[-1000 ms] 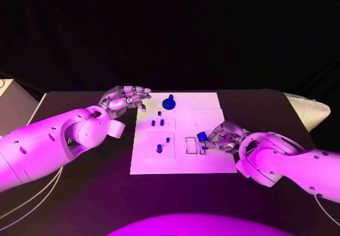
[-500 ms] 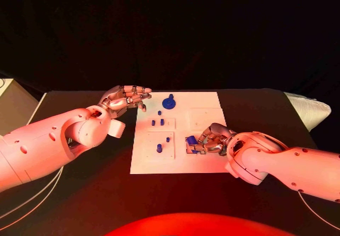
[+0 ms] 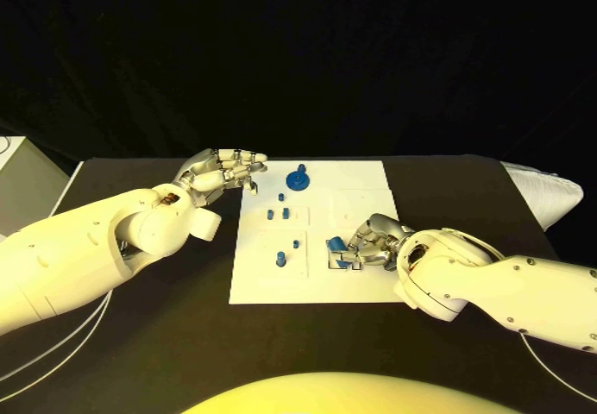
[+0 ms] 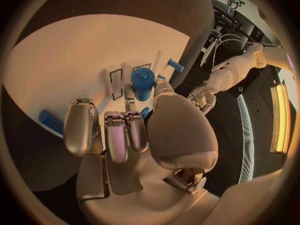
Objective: Assemble the parts on the task board
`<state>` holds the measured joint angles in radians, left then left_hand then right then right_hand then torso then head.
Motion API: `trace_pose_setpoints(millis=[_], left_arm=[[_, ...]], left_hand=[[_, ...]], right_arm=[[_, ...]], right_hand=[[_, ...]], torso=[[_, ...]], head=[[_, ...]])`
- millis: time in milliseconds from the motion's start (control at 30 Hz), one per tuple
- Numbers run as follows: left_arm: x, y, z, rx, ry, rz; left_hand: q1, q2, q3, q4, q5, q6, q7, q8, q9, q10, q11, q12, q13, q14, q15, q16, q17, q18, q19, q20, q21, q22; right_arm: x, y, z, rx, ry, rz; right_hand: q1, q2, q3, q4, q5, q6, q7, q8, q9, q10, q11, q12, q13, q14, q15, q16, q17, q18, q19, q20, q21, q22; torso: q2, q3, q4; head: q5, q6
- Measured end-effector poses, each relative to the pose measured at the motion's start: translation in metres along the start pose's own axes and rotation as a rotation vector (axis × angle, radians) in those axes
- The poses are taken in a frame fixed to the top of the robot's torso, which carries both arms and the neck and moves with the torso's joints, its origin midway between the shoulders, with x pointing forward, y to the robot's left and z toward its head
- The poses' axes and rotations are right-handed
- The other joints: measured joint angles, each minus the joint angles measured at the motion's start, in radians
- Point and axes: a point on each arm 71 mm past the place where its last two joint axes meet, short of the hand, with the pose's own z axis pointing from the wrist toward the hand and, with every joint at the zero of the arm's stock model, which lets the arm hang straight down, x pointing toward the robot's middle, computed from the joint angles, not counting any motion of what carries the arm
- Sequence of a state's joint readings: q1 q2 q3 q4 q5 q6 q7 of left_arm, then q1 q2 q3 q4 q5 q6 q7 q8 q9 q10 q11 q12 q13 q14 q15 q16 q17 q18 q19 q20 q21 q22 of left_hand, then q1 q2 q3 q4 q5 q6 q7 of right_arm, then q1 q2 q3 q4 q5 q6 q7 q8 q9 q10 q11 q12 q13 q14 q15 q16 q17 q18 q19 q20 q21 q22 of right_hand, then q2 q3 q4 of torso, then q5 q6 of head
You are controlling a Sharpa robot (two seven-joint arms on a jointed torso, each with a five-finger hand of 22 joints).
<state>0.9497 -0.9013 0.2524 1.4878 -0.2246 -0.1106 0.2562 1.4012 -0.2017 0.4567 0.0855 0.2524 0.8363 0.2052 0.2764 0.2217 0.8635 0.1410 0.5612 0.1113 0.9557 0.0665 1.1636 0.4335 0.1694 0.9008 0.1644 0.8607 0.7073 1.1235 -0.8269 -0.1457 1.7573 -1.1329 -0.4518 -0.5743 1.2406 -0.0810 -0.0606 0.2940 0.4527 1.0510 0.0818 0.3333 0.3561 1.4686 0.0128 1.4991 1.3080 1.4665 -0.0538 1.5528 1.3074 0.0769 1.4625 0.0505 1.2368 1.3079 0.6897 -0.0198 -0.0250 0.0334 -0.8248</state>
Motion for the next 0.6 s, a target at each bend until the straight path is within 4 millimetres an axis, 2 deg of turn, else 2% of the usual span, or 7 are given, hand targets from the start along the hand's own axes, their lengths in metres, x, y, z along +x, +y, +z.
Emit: trace_pose_setpoints(millis=[233,300,333,467,600], left_arm=[[-0.0003,0.0,-0.0002,0.0,0.0,0.0],[-0.0003,0.0,-0.0002,-0.001,0.0,0.0],[-0.0003,0.0,-0.0002,-0.001,0.0,0.0],[-0.0003,0.0,-0.0002,-0.001,0.0,0.0],[-0.0004,0.0,-0.0002,-0.001,0.0,0.0]], left_hand=[[0.0,0.0,0.0,0.0,0.0,0.0,0.0,0.0,0.0,0.0,0.0,0.0,0.0,0.0,0.0,0.0,0.0,0.0,0.0,0.0,0.0,-0.001],[0.0,0.0,0.0,0.0,0.0,0.0,0.0,0.0,0.0,0.0,0.0,0.0,0.0,0.0,0.0,0.0,0.0,0.0,0.0,0.0,0.0,-0.001],[0.0,0.0,0.0,0.0,0.0,0.0,0.0,0.0,0.0,0.0,0.0,0.0,0.0,0.0,0.0,0.0,0.0,0.0,0.0,0.0,-0.004,-0.001],[0.0,0.0,0.0,0.0,0.0,0.0,0.0,0.0,0.0,0.0,0.0,0.0,0.0,0.0,0.0,0.0,0.0,0.0,0.0,0.0,-0.004,-0.001],[0.0,0.0,0.0,0.0,0.0,0.0,0.0,0.0,0.0,0.0,0.0,0.0,0.0,0.0,0.0,0.0,0.0,0.0,0.0,0.0,-0.004,-0.001]], right_arm=[[0.0,0.0008,0.001,-0.006,-0.006,-0.013],[0.0001,0.0008,0.0014,-0.007,-0.007,-0.016],[0.0002,0.0005,0.0016,-0.006,-0.008,-0.018],[0.0014,0.0002,0.0022,-0.004,-0.008,-0.024],[0.0016,0.001,0.0025,-0.007,-0.012,-0.031]], right_hand=[[-0.016,0.011,-0.001,0.001,-0.013,0.0,0.0,0.0,0.0,0.0,0.0,0.0,0.0,0.0,0.0,0.0,0.0,0.0,0.0,0.0,0.0,0.0],[-0.034,0.013,-0.013,0.001,-0.044,0.002,-0.002,0.007,0.001,-0.003,-0.003,0.0,0.0,0.0,0.0,0.0,0.0,0.0,0.0,0.0,0.0,0.0],[-0.046,0.014,-0.022,0.0,-0.072,0.005,-0.004,0.009,0.003,-0.004,-0.004,0.0,0.0,0.0,0.0,0.0,0.0,0.0,0.0,0.0,0.0,0.0],[-0.083,0.023,-0.044,0.002,-0.124,0.008,-0.007,0.015,0.002,-0.004,-0.004,0.0,0.0,0.0,0.0,0.0,0.0,0.0,0.0,0.0,0.0,0.0],[-0.128,0.001,-0.072,0.003,-0.203,0.008,-0.008,0.026,0.003,-0.004,-0.004,0.0,0.0,0.0,0.0,0.0,0.0,0.0,0.0,0.0,0.0,0.0]], torso=[[0.0,0.0006,-0.0006],[0.0,0.0006,-0.0006],[0.0,0.0006,-0.0006],[0.0,0.0006,-0.0006],[0.0,0.0008,-0.0006]], head=[[0.001,-0.001],[0.0,-0.001],[0.0,0.0],[-0.002,0.001],[-0.003,0.002]])
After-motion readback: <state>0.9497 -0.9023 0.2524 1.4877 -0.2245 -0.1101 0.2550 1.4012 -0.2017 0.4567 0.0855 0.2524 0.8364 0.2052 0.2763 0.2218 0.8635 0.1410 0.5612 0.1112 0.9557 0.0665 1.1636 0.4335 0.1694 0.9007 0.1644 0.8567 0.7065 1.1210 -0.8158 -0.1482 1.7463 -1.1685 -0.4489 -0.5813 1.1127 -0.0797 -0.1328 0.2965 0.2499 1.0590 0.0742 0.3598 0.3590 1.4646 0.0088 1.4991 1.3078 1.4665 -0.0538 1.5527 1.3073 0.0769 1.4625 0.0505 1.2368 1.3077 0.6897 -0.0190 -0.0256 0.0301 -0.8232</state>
